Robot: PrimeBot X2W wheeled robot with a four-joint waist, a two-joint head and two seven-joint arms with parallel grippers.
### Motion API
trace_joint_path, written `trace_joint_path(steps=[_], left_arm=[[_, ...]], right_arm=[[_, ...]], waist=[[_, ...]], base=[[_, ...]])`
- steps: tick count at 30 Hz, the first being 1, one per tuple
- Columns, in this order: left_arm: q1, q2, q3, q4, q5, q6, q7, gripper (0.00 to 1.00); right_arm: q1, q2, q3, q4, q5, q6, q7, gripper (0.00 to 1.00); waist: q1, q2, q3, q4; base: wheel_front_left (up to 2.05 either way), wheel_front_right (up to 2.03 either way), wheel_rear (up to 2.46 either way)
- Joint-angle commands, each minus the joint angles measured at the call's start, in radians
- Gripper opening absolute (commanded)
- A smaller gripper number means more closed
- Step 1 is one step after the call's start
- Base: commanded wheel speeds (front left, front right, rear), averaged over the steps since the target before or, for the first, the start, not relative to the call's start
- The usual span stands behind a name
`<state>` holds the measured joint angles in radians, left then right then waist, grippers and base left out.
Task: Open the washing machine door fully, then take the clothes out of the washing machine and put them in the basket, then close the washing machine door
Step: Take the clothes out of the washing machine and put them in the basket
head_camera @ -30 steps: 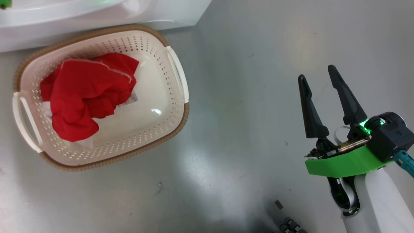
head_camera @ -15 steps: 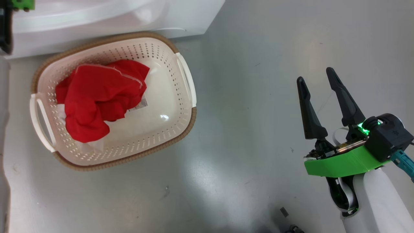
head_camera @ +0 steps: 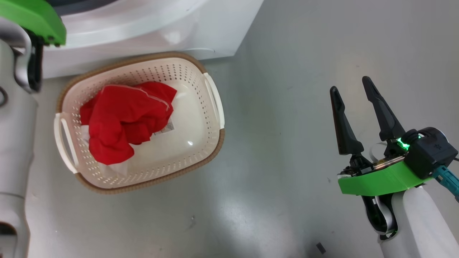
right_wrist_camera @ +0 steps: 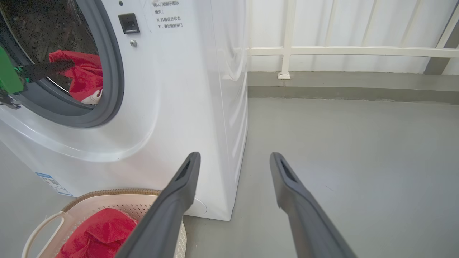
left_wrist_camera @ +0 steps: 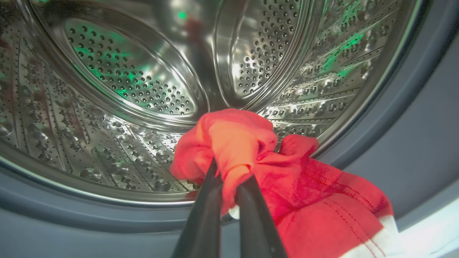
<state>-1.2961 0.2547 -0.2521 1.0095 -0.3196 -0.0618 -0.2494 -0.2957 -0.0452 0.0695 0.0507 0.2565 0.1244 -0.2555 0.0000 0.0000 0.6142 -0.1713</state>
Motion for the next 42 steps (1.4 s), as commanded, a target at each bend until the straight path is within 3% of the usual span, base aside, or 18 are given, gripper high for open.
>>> trace_joint_path(steps=[1,16,42], left_arm=[[0.02,0.045,0.021,-0.037,-0.007,0.0,-0.01,0.0],[0.401,0.058,0.065,-0.399,-0.03,0.044,-0.012,0.0],[0.952,0.038,0.061,-0.912,-0.076,0.185,0.027,0.0]], right_arm=[[0.015,-0.005,0.013,-0.019,0.004,0.006,-0.006,1.0],[0.044,-0.005,0.007,-0.003,0.003,0.006,-0.006,1.0],[0.117,-0.005,-0.012,0.013,0.018,0.006,-0.006,1.0]], waist=[[0.0,0.0,-0.016,0.012],[0.0,0.0,-0.137,0.049],[0.0,0.0,-0.329,0.07]], base=[[0.0,0.0,0.0],[0.0,0.0,0.0],[0.0,0.0,0.0]])
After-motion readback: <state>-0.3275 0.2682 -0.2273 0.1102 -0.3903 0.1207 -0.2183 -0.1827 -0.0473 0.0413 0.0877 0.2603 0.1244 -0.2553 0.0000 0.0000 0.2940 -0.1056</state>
